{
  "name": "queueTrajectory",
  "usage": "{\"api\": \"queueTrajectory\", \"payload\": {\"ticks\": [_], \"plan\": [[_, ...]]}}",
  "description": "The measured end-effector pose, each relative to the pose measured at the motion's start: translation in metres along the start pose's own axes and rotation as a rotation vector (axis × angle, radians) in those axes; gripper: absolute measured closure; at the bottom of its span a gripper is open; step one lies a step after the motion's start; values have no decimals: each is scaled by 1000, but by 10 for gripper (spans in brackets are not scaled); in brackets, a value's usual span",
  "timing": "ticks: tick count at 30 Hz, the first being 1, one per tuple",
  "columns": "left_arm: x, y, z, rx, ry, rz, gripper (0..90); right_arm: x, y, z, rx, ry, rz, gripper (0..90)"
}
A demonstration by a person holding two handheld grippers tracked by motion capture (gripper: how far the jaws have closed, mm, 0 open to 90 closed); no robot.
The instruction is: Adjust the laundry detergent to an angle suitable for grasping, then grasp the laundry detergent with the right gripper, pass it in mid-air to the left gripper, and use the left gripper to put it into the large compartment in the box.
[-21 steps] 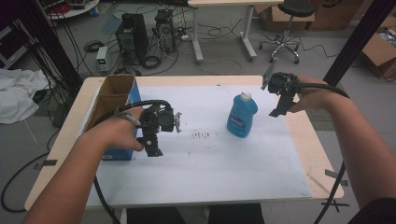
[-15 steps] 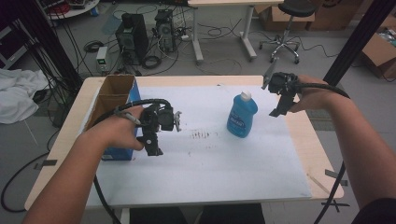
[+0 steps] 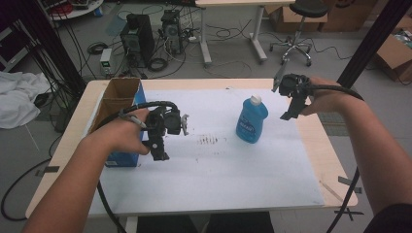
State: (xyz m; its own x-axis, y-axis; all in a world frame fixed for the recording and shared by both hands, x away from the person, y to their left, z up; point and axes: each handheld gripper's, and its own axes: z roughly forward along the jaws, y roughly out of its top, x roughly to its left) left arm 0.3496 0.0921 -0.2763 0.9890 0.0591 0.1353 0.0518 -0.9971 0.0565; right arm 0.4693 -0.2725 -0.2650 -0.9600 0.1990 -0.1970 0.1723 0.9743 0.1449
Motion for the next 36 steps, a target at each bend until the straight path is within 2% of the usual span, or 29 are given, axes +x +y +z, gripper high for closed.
{"api": "queueTrajectory", "payload": {"ticks": [14, 19, 22, 25, 29, 30, 32, 33, 34, 36], "plan": [[0, 0, -3, 1, 8, -5, 1, -1, -3, 2, 5, 1, 9, 0], [-1, 1, -2, 0, -1, 5, 1, 0, -3, 2, -6, 5, 9, 0], [0, 2, -1, 3, 5, 8, 1, 1, -6, 3, 6, 1, 13, 0], [-1, 3, -2, -2, 8, 9, 1, 3, -11, 2, -27, 3, 31, 0], [-3, 4, -4, -4, 12, 15, 1, 5, -22, -2, -98, 18, 67, 0], [-3, 4, -4, -4, 12, 15, 1, 5, -22, -2, -98, 18, 67, 0], [-3, 4, -4, -7, 13, 15, 1, 8, -30, -6, -167, 37, 101, 0], [-4, 4, -5, -2, 13, 16, 1, 8, -30, -6, -167, 37, 101, 0], [-4, 3, -4, -10, 15, 15, 1, 10, -34, -8, -218, 51, 120, 0], [-6, 3, -4, -15, 16, 17, 1, 13, -39, -9, -268, 59, 140, 0]]}}
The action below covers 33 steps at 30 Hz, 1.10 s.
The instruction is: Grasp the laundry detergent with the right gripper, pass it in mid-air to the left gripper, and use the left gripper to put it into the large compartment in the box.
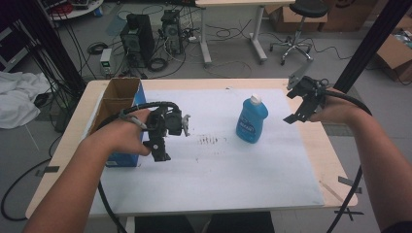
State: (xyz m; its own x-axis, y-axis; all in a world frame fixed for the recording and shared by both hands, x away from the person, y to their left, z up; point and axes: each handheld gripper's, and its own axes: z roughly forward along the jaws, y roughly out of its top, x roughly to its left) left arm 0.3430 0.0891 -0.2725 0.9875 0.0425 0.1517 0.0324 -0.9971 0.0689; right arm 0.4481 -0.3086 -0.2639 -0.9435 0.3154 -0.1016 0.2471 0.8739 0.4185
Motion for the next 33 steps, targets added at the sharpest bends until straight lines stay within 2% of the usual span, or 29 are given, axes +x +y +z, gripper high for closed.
{"api": "queueTrajectory", "payload": {"ticks": [3, 6, 8, 11, 16, 18, 22, 29, 33], "plan": [[-1, -1, -1, -4, 2, 2, 1, 4, -6, -1, -68, 2, 20, 0], [-3, -2, -2, -12, 7, 6, 1, 9, -11, 0, -111, -7, 35, 0], [-3, -2, -2, -14, 7, 7, 1, 11, -13, 0, -121, -10, 39, 0], [-5, -2, -4, -23, 10, 11, 1, 18, -19, 3, -170, -35, 57, 0], [-7, -4, -6, -38, 19, 16, 1, 26, -26, 9, -247, -32, 82, 0], [-8, -4, -6, -47, 21, 16, 1, 29, -30, 11, -284, -47, 95, 0], [-8, -6, -6, -50, 28, 23, 1, 35, -38, 20, -353, -67, 129, 0], [-10, -8, -8, -62, 48, 30, 1, 42, -50, 39, -433, -108, 181, 0], [-11, -9, -8, -68, 49, 26, 1, 44, -54, 46, -500, -119, 206, 0]]}}
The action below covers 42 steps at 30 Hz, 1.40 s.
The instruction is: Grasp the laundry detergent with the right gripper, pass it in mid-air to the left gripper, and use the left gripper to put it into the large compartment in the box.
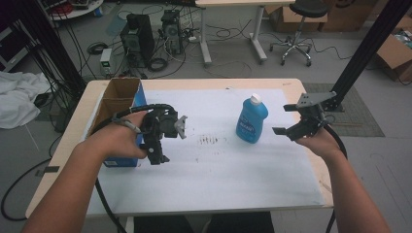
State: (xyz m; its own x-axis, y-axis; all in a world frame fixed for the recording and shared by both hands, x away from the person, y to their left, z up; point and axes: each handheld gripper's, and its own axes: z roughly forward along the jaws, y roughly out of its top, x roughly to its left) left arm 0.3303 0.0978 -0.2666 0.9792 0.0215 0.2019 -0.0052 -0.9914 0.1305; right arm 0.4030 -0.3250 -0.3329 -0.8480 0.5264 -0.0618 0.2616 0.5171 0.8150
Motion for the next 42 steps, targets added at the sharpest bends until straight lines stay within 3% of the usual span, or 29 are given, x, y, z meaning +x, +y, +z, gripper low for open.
{"api": "queueTrajectory", "payload": {"ticks": [9, 18, 42], "plan": [[-3, -1, -2, -5, 20, 10, 0, 7, -14, 21, -76, -5, 37, 0], [-5, -3, -1, -5, 15, 7, 1, 10, -26, 46, -69, -8, 46, 0], [-7, -3, 0, -9, 14, 13, 1, 6, -32, 88, -160, 0, 106, 0]]}}
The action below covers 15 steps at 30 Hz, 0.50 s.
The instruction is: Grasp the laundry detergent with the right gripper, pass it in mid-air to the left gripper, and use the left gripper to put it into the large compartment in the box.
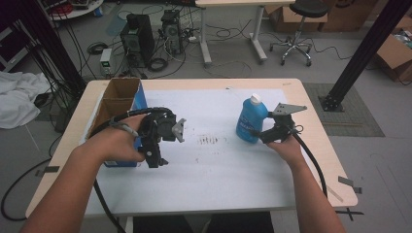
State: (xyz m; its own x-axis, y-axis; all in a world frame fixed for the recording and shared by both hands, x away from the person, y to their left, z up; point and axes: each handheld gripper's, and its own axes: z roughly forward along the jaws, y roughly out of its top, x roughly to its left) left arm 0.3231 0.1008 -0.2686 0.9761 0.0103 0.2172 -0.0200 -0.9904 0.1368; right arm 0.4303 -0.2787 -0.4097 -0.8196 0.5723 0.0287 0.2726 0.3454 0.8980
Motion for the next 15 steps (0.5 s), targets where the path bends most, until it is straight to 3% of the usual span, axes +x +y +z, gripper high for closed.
{"api": "queueTrajectory", "payload": {"ticks": [15], "plan": [[-2, 1, 0, 1, 1, 6, 1, 1, -1, 12, -48, -6, 14, 0]]}}
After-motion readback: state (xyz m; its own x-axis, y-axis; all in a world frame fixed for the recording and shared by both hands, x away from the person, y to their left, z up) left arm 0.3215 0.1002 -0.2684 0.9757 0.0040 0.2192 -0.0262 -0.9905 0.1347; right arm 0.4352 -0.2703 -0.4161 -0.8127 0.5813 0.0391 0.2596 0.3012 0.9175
